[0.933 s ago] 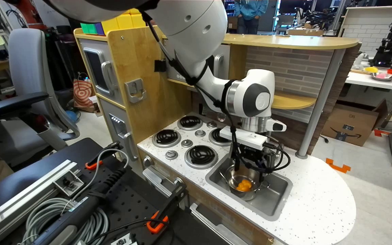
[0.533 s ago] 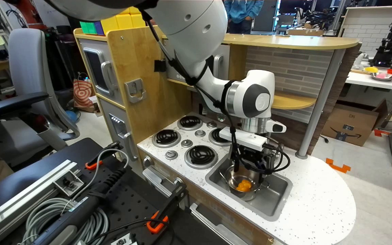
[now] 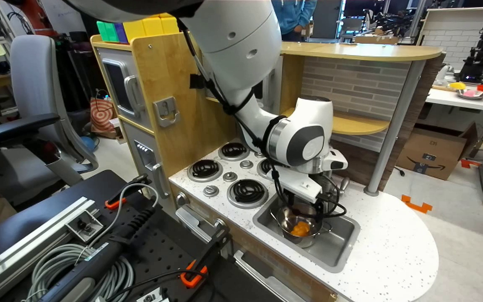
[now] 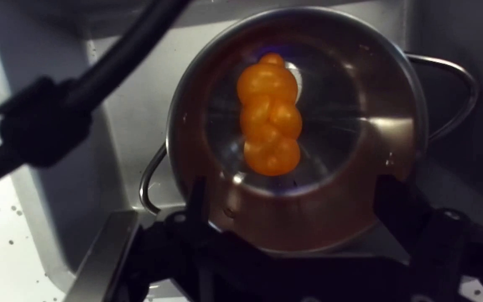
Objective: Take the object and put it in the pot in the sink
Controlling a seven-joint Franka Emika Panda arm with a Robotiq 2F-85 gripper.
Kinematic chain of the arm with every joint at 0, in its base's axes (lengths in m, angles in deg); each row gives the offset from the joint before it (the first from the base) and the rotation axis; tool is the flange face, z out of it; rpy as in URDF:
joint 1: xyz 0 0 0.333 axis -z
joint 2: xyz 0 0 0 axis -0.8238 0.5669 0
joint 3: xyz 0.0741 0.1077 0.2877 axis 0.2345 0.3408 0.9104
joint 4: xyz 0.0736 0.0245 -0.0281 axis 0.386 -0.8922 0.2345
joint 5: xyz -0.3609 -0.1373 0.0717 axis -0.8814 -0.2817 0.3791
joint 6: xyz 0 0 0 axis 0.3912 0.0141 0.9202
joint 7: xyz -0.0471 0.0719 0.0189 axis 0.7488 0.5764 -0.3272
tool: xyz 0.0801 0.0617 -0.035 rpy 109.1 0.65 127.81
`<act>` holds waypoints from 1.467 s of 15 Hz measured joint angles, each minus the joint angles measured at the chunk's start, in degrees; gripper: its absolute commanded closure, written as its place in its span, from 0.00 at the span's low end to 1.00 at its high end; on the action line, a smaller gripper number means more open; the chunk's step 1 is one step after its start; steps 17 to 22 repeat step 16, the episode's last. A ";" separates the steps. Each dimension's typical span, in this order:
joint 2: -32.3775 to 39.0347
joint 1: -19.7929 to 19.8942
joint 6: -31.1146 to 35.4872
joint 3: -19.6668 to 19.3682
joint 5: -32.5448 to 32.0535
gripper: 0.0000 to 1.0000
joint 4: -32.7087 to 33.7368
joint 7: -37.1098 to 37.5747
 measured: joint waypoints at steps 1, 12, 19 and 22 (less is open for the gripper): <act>-0.03 0.21 1.70 0.13 0.00 0.00 -1.26 -0.62; -9.49 5.68 9.29 6.77 0.00 0.00 -14.03 -9.68; -16.44 7.93 2.92 8.62 -0.08 0.00 -17.77 -12.79; -16.44 7.93 2.92 8.62 -0.08 0.00 -17.77 -12.79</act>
